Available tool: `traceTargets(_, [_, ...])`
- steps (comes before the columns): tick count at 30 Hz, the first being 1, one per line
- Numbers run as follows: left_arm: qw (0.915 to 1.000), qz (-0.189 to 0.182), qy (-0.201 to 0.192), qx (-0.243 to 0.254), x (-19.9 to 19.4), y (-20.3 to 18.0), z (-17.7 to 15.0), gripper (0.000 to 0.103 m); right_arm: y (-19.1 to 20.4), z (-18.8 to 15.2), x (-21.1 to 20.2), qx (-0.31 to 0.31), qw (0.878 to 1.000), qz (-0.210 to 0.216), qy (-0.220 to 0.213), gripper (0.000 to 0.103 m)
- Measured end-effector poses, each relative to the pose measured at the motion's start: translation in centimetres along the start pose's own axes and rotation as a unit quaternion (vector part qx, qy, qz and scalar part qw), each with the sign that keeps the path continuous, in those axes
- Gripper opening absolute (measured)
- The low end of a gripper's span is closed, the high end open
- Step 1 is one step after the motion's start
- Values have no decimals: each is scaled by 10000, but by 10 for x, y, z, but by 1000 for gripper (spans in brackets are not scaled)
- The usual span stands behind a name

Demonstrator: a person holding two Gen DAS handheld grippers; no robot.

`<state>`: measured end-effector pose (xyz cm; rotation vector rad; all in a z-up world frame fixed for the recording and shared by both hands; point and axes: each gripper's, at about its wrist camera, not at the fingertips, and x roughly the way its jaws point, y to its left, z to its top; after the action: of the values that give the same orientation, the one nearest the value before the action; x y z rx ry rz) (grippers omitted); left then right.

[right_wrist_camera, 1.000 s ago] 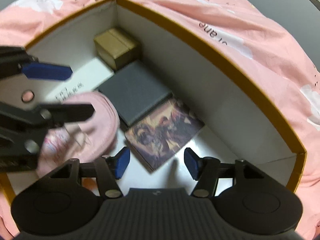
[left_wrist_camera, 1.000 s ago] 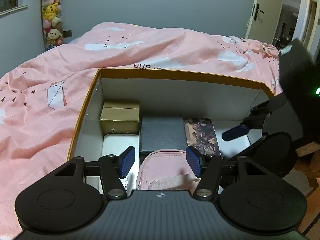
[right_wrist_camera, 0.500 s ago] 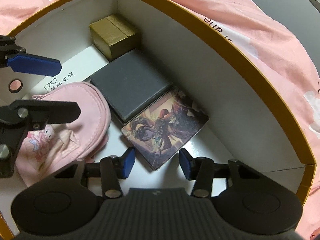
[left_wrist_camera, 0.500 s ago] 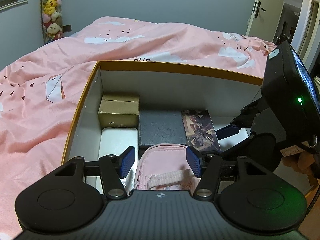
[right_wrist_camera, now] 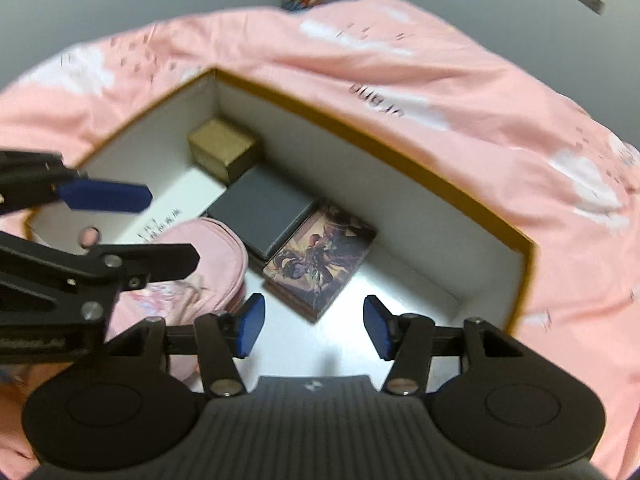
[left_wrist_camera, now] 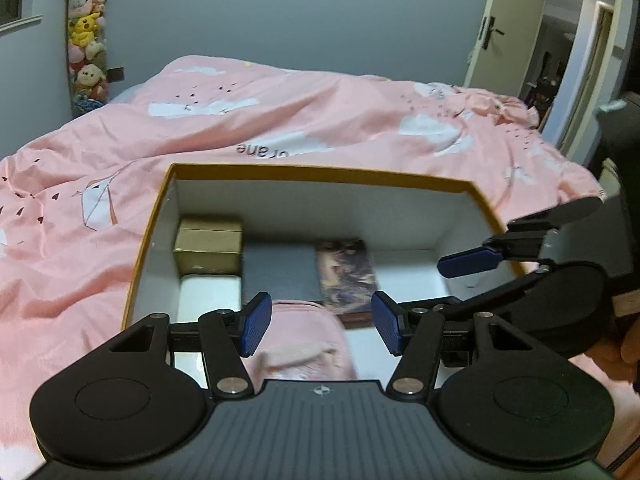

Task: Organize objects
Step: 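Withdraw both grippers from the orange box toward the plush toys, then grasp the white ice-cream plush with the left gripper while the right grasps the chef duck plush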

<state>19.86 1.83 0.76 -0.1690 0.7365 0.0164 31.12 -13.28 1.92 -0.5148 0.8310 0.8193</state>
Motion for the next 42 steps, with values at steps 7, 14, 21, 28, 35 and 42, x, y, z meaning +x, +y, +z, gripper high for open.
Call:
traceTargets(7, [9989, -442, 68, -124, -32, -11, -13, 68, 2, -37, -61, 647, 9958, -71, -638, 58])
traceTargets(14, [9934, -935, 540, -398, -55, -12, -42, 68, 14, -96, -92, 1201, 9903, -216, -671, 60])
traceTargets(21, [9737, -1426, 1530, -903, -55, -21, -86, 68, 31, -142, -112, 1332, 9886, -456, -532, 60])
traceTargets(28, [9528, -1312, 2153, -1691, -53, -20, -109, 68, 44, -171, -106, 1497, 9887, 21, 42, 42])
traceTargets(35, [9262, -1365, 2657, -2299, -53, -20, -127, 73, 59, -186, -107, 1201, 9920, 102, 385, 41])
traceTargets(42, [9106, -1485, 2807, -2643, -46, -21, -134, 81, 71, -191, -105, 969, 9938, 153, 529, 41])
